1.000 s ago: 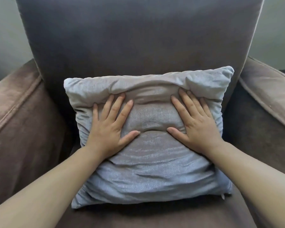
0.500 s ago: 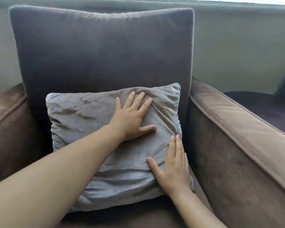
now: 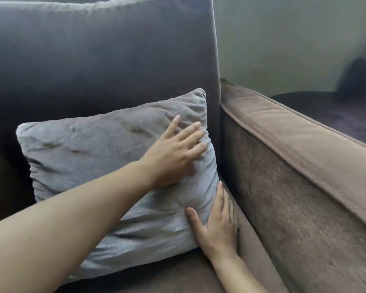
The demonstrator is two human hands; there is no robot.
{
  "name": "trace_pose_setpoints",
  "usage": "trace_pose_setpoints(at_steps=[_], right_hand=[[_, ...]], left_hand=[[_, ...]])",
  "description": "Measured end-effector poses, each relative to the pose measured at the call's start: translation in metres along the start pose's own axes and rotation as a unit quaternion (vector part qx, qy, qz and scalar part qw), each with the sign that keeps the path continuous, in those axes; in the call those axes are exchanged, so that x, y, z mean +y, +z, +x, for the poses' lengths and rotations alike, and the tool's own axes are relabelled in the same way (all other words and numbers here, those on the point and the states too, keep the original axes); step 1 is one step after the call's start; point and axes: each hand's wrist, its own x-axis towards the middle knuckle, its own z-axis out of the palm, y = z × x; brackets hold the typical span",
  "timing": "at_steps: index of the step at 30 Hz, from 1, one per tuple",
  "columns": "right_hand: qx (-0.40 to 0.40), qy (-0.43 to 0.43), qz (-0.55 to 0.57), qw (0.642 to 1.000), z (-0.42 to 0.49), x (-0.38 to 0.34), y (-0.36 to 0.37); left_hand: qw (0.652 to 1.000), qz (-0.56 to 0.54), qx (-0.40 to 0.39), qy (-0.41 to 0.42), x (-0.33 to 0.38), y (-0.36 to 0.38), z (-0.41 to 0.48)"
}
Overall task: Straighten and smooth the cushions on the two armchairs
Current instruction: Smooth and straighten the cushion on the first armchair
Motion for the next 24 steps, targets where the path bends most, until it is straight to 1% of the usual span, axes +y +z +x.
trace_pose_setpoints(at_steps=[1,2,6,10,14,16,19,22,24], right_hand=[[0.008,0.000,-0.003,1.000,-0.001,0.002,0.002],[0.010,0.000,-0.008,1.000,-0.002,0.004,0.003],[-0.015,0.000,-0.027,1.000,-0.006,0.006,0.006],[-0.004,0.019,-0.043,0.999,-0.009,0.007,0.012],[-0.006,0.031,-0.057,0.998,-0.009,0.009,0.014],[-0.010,0.031,-0.055,0.998,-0.010,0.011,0.013],[-0.016,0.035,-0.030,0.999,-0.008,0.012,0.008],[-0.021,0.014,-0.003,1.000,-0.007,0.007,0.001],[-0.022,-0.025,0.005,0.999,-0.007,0.000,-0.010]], left_hand=[[0.999,-0.013,-0.019,0.026,0.001,0.004,0.007],[0.999,-0.024,-0.039,0.028,0.000,0.008,0.011],[0.992,-0.025,-0.121,-0.027,-0.015,0.024,0.013],[0.987,-0.021,-0.153,-0.049,-0.021,0.031,0.018],[0.988,-0.010,-0.142,-0.055,-0.013,0.034,0.019],[0.992,-0.009,-0.118,-0.052,-0.002,0.030,0.017],[0.994,-0.041,-0.080,-0.066,0.012,0.018,0.000],[0.987,-0.074,-0.052,-0.132,0.012,0.006,-0.051],[0.972,-0.096,-0.030,-0.210,0.008,-0.003,-0.089]])
